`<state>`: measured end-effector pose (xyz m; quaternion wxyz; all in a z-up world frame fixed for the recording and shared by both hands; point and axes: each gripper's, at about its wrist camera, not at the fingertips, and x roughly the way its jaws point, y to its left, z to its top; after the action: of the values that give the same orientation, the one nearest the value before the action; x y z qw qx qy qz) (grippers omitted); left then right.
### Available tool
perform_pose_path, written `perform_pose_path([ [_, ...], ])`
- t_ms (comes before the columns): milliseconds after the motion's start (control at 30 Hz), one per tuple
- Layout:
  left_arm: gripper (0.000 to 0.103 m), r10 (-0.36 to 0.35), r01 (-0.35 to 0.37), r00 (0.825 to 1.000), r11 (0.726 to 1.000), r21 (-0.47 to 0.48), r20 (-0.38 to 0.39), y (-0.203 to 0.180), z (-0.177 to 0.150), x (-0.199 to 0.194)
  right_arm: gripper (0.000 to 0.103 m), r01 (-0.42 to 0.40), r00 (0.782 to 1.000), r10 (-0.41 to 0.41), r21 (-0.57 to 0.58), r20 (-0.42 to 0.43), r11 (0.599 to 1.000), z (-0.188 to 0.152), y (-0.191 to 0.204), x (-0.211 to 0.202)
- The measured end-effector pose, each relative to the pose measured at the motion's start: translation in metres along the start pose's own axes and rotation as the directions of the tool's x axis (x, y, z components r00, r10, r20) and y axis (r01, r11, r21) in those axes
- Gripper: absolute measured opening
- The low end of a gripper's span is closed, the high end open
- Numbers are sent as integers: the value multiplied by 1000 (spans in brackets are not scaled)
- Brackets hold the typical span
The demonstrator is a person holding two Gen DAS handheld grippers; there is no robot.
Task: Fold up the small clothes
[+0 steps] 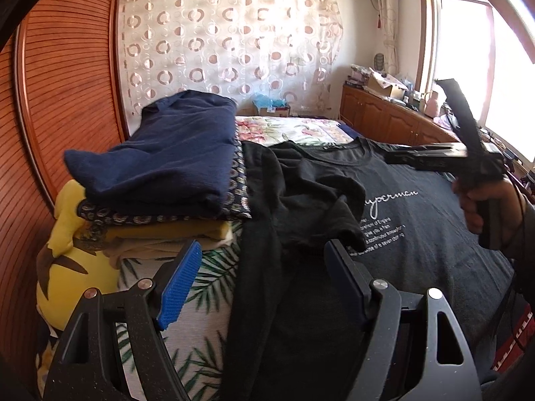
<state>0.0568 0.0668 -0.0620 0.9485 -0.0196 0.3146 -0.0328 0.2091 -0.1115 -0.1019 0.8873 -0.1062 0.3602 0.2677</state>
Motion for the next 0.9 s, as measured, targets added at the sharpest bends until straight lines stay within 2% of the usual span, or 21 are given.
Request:
perform_pose_path([
  [167,77,-49,49,999,999,4,-22,-15,-1,6,44,19,999,-20,-15,-46,1000,-37,-16,-22],
  [300,75,-93,94,995,995,18,-31,-29,-1,9,44,37,998,-36,10,-51,999,-73,-23,-51],
  [400,60,-133,134,989,991,25,-58,-41,1,17,44,61,997,-59,45,-48,997,-96,-30,-70],
  [500,52,-195,197,976,980,12,-100,-52,4,30,44,94,994,-91,65,-53,993,-114,-33,-100],
  [633,42,-241,242,960,970,-12,-146,-64,6,46,44,143,988,-138,71,-75,987,-131,-42,-117],
  [700,27,-256,256,951,966,-25,-175,-69,7,56,44,158,985,-151,83,-87,984,-136,-44,-119],
  [767,25,-252,252,946,967,-28,-202,-74,7,65,44,162,984,-152,97,-97,982,-133,-43,-118],
  [900,25,-221,221,949,975,-24,-225,-77,9,76,44,159,985,-152,93,-79,983,-128,-38,-125],
])
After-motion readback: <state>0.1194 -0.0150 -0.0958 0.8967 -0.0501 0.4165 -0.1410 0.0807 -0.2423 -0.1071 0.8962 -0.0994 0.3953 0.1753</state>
